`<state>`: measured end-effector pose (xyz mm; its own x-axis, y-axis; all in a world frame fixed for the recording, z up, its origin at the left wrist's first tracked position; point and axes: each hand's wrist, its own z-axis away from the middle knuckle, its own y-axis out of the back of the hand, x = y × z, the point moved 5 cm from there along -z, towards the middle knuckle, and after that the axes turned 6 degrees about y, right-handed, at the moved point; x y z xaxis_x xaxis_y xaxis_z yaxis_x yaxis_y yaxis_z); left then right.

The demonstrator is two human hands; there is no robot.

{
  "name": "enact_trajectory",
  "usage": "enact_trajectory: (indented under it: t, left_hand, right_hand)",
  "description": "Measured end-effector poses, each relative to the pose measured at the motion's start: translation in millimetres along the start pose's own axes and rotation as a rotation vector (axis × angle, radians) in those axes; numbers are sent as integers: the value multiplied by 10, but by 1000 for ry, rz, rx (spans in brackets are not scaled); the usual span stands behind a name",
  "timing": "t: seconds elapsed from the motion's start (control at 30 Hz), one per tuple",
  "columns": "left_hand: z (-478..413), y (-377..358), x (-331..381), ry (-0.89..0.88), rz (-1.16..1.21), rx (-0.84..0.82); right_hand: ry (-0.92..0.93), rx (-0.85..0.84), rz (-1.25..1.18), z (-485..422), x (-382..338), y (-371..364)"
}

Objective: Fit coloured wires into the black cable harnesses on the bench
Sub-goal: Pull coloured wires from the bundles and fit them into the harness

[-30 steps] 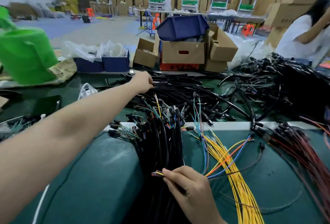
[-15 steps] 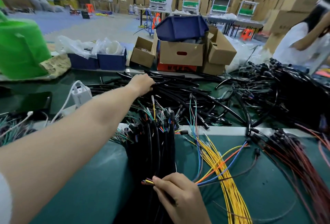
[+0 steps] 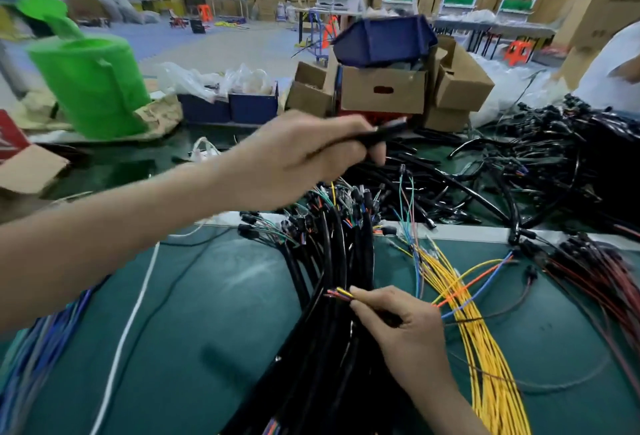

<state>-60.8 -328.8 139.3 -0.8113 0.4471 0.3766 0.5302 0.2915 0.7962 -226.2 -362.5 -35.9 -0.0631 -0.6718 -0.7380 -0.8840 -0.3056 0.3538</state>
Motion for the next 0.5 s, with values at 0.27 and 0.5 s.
enact_trajectory:
  t: [0.27,0.5]
  left_hand:
    - [1297,-1002,-136,575,624,-148]
    - [1354,-1195,-192,631,624,-120]
  right_hand:
    - [-184,46,-348,-79,-112,177]
    - [-193,-54,-410,-79,-213,161]
